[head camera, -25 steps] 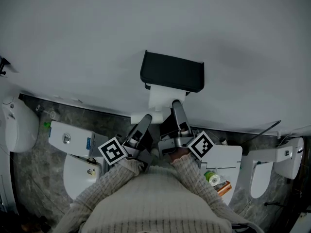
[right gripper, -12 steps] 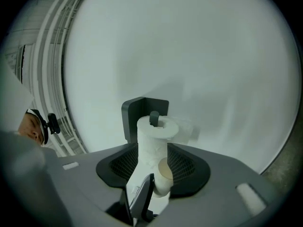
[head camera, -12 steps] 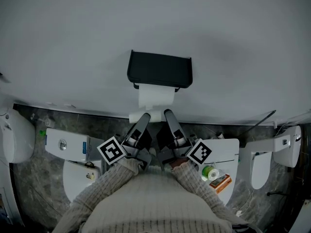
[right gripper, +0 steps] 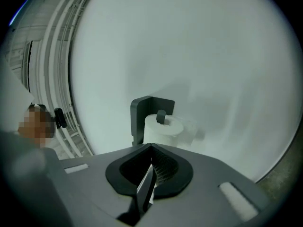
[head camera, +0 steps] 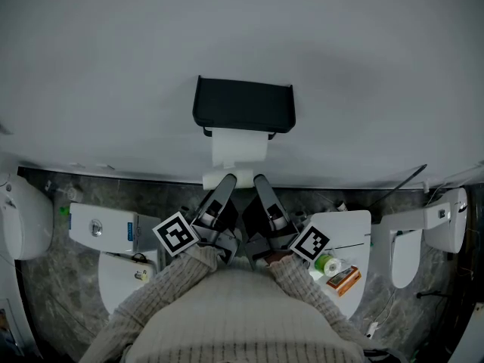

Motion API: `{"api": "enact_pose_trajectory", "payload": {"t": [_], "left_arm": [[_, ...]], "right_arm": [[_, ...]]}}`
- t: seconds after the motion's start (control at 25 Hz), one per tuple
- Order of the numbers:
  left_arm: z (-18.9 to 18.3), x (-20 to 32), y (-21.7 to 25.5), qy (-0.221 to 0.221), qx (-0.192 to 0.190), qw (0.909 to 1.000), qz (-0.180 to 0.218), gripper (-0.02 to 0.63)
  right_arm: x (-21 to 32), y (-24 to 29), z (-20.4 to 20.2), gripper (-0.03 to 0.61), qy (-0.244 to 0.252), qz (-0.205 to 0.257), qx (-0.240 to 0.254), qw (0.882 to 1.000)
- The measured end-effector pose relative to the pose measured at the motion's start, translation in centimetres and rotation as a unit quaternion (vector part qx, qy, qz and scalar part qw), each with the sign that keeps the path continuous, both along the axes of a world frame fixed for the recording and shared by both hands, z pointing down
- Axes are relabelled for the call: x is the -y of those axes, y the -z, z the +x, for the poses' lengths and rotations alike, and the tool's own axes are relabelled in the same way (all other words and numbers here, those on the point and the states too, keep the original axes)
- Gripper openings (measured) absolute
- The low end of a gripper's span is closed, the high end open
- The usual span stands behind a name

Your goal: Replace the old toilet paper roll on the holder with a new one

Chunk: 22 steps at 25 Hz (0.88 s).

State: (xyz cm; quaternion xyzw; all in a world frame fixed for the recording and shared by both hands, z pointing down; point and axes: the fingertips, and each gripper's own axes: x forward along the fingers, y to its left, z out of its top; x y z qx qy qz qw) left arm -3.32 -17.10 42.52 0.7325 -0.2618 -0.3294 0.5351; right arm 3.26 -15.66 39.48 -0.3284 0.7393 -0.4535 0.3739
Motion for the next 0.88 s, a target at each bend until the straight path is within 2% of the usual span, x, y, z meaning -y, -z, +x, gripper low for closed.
{"api": "enact_pose_trajectory", "payload": {"t": [0.88], "left_arm": [[-0.23,0.2,0.15,0.006,0.004,0.9999,0.008,0.179]], "right_arm": [[0.17,0.02,0.05,0.0,0.002,0.005,-0.024,1.0]]}}
